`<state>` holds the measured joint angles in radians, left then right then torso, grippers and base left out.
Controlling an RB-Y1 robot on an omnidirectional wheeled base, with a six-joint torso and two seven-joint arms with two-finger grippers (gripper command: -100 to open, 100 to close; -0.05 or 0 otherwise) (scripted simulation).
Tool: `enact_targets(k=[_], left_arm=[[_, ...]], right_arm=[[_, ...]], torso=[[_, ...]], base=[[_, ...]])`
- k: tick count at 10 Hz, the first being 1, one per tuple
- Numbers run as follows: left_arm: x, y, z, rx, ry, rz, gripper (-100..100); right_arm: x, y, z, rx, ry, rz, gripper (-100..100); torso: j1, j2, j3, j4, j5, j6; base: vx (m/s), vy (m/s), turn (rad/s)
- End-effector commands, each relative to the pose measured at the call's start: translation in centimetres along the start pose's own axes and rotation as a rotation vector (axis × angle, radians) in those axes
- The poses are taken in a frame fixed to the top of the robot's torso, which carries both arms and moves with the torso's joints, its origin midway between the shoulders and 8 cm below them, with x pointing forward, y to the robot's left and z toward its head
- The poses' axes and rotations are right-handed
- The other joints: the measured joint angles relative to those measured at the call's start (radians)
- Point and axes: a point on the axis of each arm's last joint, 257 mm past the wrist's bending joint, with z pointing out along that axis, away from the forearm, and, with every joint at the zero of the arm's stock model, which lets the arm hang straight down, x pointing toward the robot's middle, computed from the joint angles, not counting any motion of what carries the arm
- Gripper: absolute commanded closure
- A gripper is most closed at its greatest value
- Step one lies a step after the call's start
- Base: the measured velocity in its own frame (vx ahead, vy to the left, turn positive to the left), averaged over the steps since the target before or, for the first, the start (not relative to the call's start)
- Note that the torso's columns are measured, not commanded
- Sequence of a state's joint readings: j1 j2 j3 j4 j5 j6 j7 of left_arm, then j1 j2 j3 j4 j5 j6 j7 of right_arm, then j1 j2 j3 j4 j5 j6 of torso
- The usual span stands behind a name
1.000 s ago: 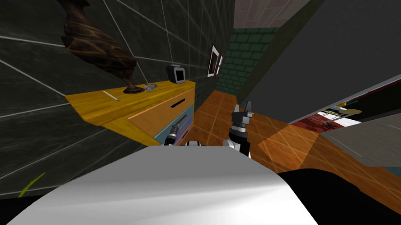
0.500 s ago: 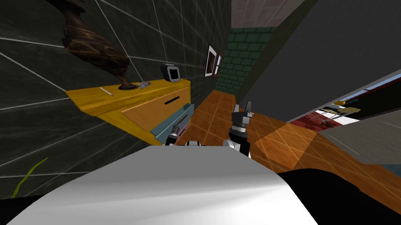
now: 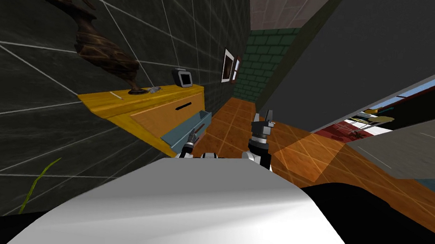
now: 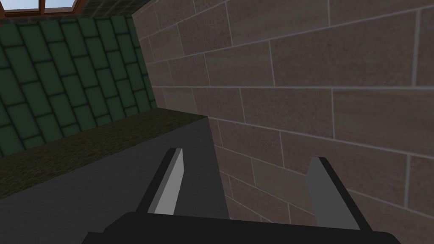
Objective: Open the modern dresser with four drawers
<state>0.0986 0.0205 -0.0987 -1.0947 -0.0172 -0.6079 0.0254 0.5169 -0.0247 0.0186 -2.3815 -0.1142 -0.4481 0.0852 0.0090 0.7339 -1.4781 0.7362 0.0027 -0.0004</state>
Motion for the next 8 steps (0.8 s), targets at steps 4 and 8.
enact_targets(k=[4,8], left_arm=[[0.4,-2.3,3.4,-0.006,0.010,0.001,-100],[0.7,-3.4,5.0,-0.013,0.015,0.001,-100]], right_arm=[[0.0,0.0,0.0,0.000,0.000,0.000,0],[0.0,0.0,0.0,0.000,0.000,0.000,0]], torso=[[-0.011,0.006,0.003,0.002,-0.003,0.000],[-0.009,0.007,0.003,0.005,-0.004,-0.001]], base=[[-0.047,0.017,0.025],[-0.056,0.000,0.014]])
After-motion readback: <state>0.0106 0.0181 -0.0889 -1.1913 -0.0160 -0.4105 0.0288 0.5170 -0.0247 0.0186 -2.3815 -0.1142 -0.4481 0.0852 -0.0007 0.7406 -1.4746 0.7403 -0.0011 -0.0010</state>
